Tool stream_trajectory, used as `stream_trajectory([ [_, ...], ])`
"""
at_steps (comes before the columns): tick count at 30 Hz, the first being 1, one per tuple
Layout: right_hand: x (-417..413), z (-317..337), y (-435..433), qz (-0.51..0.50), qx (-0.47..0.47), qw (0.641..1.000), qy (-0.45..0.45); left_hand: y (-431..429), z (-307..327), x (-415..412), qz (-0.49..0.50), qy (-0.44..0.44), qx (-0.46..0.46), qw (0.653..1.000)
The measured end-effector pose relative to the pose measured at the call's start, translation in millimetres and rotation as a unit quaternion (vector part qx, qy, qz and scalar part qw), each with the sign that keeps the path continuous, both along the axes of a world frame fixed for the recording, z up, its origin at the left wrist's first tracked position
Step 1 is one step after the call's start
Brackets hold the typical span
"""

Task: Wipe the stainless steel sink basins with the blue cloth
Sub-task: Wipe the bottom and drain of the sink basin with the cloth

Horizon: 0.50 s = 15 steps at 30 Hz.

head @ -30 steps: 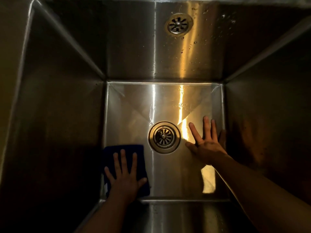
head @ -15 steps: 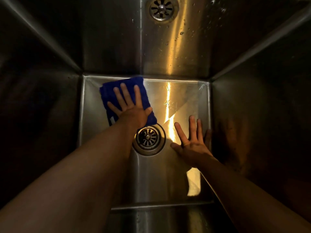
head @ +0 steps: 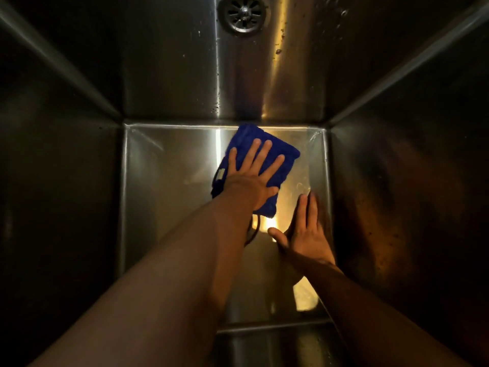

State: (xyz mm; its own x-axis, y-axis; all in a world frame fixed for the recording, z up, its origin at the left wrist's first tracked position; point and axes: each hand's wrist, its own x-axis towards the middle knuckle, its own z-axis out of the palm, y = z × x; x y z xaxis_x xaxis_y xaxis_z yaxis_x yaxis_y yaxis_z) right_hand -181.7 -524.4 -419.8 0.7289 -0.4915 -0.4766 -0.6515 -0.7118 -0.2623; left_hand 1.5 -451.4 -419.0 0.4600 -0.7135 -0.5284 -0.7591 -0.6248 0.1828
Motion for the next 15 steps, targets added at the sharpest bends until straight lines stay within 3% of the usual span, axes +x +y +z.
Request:
stream_trajectory([
  [5,6,8,0,0.017,-0.027,0.998,0.053,78,0,24,0.119,0.01,0.02,0.993],
  [9,11,16,1,0.032,-0.032,0.994,0.096,150,9,26,0.193,0.031,0.091,0.976],
  [15,19,26,-2,0.045,-0.004,0.986,0.163,199,33,-27,0.2,0.122,0.212,0.949],
])
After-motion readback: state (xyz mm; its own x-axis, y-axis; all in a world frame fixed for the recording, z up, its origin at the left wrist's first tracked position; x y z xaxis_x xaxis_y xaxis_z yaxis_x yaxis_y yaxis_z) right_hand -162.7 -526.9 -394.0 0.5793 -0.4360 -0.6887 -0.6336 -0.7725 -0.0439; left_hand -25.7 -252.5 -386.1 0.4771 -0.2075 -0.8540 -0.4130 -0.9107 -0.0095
